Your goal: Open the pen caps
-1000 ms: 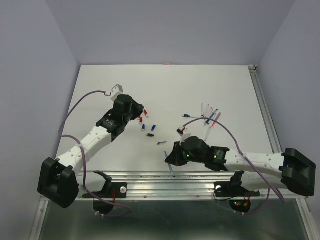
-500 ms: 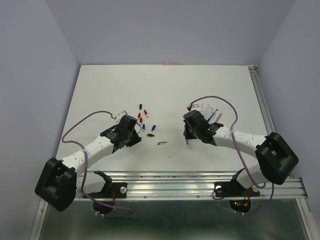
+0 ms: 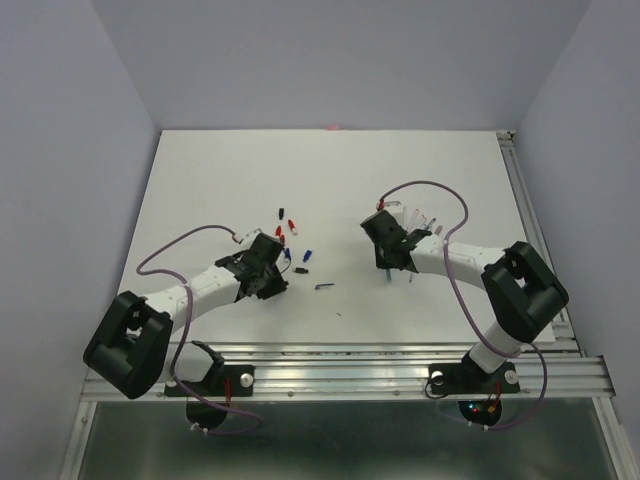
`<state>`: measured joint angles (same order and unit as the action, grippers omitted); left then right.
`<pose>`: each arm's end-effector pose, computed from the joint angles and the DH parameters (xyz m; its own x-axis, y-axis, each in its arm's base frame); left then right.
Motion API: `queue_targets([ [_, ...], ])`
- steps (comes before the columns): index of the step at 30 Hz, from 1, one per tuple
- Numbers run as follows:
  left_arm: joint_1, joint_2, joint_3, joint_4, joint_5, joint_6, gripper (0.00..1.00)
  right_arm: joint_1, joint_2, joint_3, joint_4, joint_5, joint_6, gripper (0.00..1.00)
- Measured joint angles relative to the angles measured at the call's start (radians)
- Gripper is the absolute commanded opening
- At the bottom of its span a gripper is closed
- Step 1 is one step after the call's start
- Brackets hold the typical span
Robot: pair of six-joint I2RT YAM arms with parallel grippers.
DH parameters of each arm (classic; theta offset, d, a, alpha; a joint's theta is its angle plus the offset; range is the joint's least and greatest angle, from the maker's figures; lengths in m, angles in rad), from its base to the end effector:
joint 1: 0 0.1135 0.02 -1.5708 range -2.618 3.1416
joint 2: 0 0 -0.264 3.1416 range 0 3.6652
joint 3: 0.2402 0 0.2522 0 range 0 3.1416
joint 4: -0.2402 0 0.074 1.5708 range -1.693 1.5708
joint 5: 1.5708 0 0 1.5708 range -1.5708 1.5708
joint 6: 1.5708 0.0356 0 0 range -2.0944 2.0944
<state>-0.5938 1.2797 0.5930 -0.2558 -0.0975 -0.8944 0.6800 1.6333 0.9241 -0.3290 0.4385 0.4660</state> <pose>0.1976 -0.1292 0.1690 -0.8170 -0.3849 -0.4294 -0.2040 0.8894 -0.4091 0.2548 0.1866 0.1715 -0.7789 -0.1067 -0.6180 -0.0578 0.9934 -0.0986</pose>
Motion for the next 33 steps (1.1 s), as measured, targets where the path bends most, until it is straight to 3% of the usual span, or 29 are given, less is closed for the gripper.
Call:
queue_targets([
  [2,-0.005,0.008,0.000,0.006,0.002,0.001,0.26,0.000,0.002,0.004,-0.013,0.029,0.005,0.15],
  [8,-0.019,0.043,0.012,0.026,0.015,0.006,0.44,0.000,0.009,0.010,-0.039,0.068,0.014,0.33],
  [15,-0.032,0.057,0.029,0.031,0.027,0.020,0.58,0.000,-0.013,0.010,-0.035,0.060,-0.010,0.54],
  [18,-0.035,0.052,0.032,0.033,0.041,0.025,0.86,0.000,-0.058,0.010,-0.020,0.043,-0.039,0.78],
  [19,-0.035,0.045,0.036,0.030,0.043,0.032,0.99,0.000,-0.075,0.010,-0.011,0.031,-0.063,0.90],
  [22,-0.035,0.016,0.045,0.019,0.049,0.045,0.99,-0.002,-0.113,0.010,0.029,-0.024,-0.133,1.00],
  [28,-0.035,-0.058,0.074,-0.009,0.044,0.058,0.99,-0.026,-0.105,0.030,0.074,-0.165,-0.299,1.00],
  [33,-0.035,-0.122,0.077,-0.031,0.032,0.068,0.99,-0.079,-0.024,0.152,0.068,-0.291,-0.444,1.00],
])
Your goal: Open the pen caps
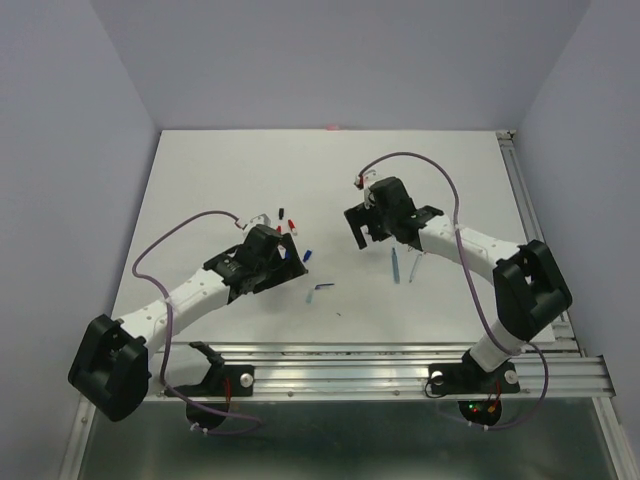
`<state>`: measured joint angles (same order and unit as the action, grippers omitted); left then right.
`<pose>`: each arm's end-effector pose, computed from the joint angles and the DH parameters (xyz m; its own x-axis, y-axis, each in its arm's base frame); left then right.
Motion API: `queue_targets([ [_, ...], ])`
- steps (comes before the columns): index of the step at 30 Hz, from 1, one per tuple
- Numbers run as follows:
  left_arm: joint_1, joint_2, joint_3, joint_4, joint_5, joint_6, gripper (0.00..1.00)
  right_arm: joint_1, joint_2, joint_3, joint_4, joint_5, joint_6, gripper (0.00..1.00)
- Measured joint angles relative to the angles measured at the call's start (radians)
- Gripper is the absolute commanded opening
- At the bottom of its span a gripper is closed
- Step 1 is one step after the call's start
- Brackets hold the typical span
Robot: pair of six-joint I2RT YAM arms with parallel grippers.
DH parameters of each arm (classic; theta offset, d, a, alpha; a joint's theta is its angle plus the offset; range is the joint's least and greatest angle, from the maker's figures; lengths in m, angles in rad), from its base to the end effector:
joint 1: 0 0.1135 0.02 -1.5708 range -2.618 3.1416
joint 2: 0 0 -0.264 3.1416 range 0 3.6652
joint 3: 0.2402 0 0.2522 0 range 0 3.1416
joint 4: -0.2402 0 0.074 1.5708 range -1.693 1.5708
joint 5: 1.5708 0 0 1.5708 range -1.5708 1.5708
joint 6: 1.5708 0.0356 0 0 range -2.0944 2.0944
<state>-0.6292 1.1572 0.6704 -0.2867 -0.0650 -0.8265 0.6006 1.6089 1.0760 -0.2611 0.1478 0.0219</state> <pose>0.1928 -0.1375 0.2172 -0.7870 -0.3350 -0.5181 -0.0431 0.8675 -0.4955 0.2901 0.1924 0.2267 -0.5986 -0.3838 -0.7031 -0.4608 0.8830 -0.0896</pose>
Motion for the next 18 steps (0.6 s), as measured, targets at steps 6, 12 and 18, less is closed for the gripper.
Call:
queue_targets([
  [6,0.000,-0.039,0.000,-0.014,-0.023,0.013,0.99,-0.071,0.103,0.113,-0.032,-0.118,-0.180,0.98],
  [12,0.000,-0.042,0.000,-0.024,-0.042,0.025,0.99,-0.137,0.214,0.175,-0.106,-0.210,-0.305,0.91],
  [18,0.000,-0.038,0.000,-0.025,-0.049,0.034,0.99,-0.195,0.298,0.219,-0.152,-0.266,-0.372,0.83],
])
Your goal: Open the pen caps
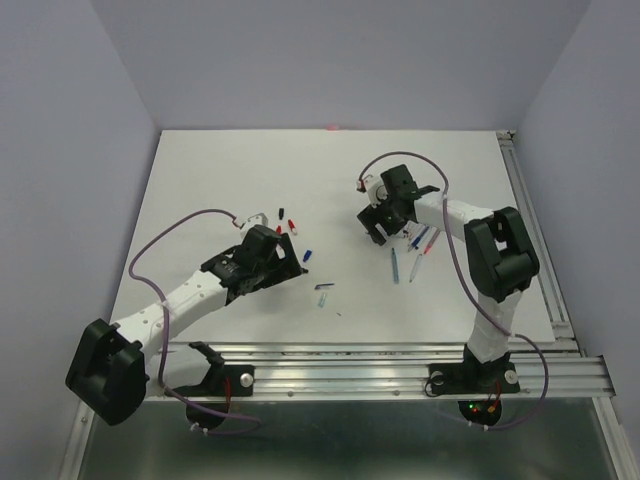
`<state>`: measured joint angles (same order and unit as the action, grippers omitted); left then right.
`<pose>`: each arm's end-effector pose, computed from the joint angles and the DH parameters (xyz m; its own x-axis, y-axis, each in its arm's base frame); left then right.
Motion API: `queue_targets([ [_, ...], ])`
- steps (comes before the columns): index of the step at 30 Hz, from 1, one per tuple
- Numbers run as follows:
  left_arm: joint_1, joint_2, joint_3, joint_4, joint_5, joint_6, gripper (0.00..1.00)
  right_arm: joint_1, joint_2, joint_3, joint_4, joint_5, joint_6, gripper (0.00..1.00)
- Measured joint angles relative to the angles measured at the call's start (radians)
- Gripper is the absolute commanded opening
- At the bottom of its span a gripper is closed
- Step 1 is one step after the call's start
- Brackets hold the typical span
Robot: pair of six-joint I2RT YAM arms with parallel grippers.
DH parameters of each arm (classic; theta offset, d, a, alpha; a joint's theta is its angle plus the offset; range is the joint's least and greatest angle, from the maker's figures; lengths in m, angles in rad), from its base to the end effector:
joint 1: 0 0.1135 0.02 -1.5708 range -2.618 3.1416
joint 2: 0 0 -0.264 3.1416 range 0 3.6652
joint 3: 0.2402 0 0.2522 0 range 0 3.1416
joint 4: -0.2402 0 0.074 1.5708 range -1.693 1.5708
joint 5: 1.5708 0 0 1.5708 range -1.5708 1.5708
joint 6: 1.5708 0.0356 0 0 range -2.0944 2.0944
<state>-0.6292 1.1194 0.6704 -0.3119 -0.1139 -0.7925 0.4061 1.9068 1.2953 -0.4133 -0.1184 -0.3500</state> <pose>0.1890 -0.1325 0.2234 -0.7604 -0.3216 -0.5643 -0.0332 0.8869 -0.4607 0.3647 0.1614 0.1778 -0.5837 -0.6216 -0.5224 -0.6906 0.7184 -0.0832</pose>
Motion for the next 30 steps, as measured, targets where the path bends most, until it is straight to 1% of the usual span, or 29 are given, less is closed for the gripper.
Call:
queue_targets([
  [5,0.000,0.014,0.000,0.000,0.000,0.006,0.99,0.001,0.045,0.019,-0.007,-0.039,-0.040,0.75],
  [6,0.000,0.015,0.000,0.000,0.000,0.007,0.99,0.001,0.051,0.024,-0.007,-0.042,-0.045,0.72],
  [7,0.000,0.016,0.000,0.000,0.000,0.007,0.99,0.001,0.053,0.027,-0.006,-0.045,-0.048,0.67],
  [8,0.000,0.018,0.000,0.000,0.000,0.009,0.99,0.001,0.060,0.034,-0.006,-0.050,-0.052,0.56],
  [10,0.000,0.020,0.000,0.000,0.000,0.011,0.99,0.001,0.073,0.051,-0.006,-0.064,-0.061,0.41],
  [11,0.000,0.022,0.001,0.000,0.000,0.012,0.99,0.001,0.080,0.060,-0.004,-0.071,-0.064,0.30],
  [13,0.000,0.027,0.002,0.001,0.000,0.014,0.99,0.001,0.092,0.072,0.005,-0.084,-0.065,0.24],
  [19,0.000,0.028,0.003,0.001,0.004,0.018,0.99,0.001,0.095,0.073,0.020,-0.113,-0.084,0.19],
  [21,0.000,0.028,0.003,0.001,0.005,0.019,0.99,0.001,0.096,0.073,0.021,-0.122,-0.098,0.13],
  [22,0.000,0.028,0.003,0.001,0.006,0.019,0.99,0.001,0.097,0.075,0.021,-0.124,-0.101,0.13],
  [23,0.000,0.028,0.003,0.001,0.007,0.019,0.99,0.001,0.100,0.083,0.015,-0.124,-0.105,0.11],
  [25,0.000,0.028,0.003,0.001,0.009,0.019,0.99,0.001,0.109,0.100,0.010,-0.124,-0.108,0.09],
  [30,0.000,0.023,0.003,0.015,0.038,0.027,0.99,0.002,0.109,0.115,0.011,-0.110,-0.089,0.08],
])
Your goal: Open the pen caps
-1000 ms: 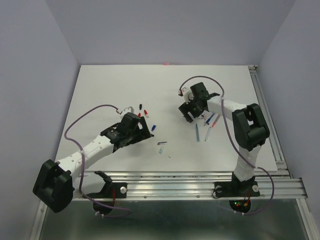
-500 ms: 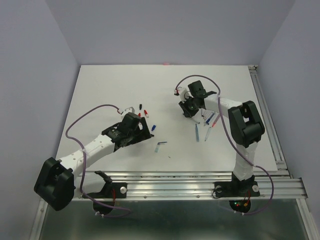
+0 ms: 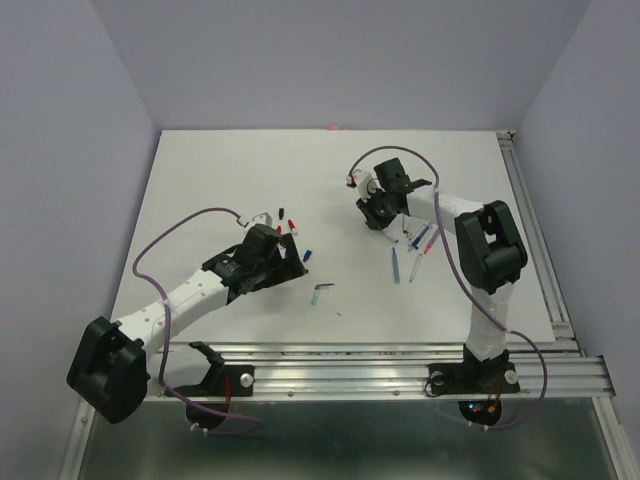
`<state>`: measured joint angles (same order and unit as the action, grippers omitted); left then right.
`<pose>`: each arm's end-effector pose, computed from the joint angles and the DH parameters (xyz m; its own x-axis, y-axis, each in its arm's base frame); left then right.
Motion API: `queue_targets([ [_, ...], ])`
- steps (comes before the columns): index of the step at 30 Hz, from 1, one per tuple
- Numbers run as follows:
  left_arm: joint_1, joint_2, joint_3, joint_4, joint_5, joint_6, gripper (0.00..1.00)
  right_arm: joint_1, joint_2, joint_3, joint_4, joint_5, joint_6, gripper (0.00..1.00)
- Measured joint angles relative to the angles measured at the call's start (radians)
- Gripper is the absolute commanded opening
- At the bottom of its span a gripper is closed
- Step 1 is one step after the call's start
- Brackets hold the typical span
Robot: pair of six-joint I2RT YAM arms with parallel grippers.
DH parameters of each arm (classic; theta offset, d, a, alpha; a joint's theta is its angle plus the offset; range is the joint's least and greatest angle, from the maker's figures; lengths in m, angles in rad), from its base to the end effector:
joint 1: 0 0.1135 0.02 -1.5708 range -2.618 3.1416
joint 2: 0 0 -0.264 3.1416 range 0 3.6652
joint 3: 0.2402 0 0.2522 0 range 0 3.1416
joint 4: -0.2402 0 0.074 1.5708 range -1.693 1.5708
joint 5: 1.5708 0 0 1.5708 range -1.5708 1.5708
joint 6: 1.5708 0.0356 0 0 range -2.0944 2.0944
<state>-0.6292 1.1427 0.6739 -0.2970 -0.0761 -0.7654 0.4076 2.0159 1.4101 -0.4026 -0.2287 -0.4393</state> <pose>0.1916 -0.1361 0.2206 -0.7799 -0.2867 -0.5563 0.0030 0.8872 -0.4614 0.3890 0.1767 0.1697 -0.4915 -0.6634 -0.5642 -0.7802 0.6233 -0.0532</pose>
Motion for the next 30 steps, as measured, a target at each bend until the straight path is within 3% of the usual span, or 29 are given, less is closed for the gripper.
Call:
queue_targets([
  [5,0.000,-0.045,0.000,0.037,0.035,-0.002,0.99,0.013,-0.090,-0.055,0.040,0.000,0.076,0.09],
  [10,0.000,-0.091,0.004,0.088,0.060,-0.027,0.99,0.078,-0.374,-0.232,0.151,-0.055,0.257,0.09],
  [16,-0.001,-0.121,0.004,0.199,0.134,-0.068,0.99,0.270,-0.602,-0.498,0.353,-0.076,0.529,0.09],
  [21,-0.018,-0.124,0.004,0.278,0.193,-0.098,0.98,0.398,-0.615,-0.574,0.446,-0.061,0.683,0.10],
  [30,-0.036,-0.145,-0.043,0.317,0.198,-0.143,0.84,0.432,-0.615,-0.576,0.536,-0.015,0.818,0.12],
])
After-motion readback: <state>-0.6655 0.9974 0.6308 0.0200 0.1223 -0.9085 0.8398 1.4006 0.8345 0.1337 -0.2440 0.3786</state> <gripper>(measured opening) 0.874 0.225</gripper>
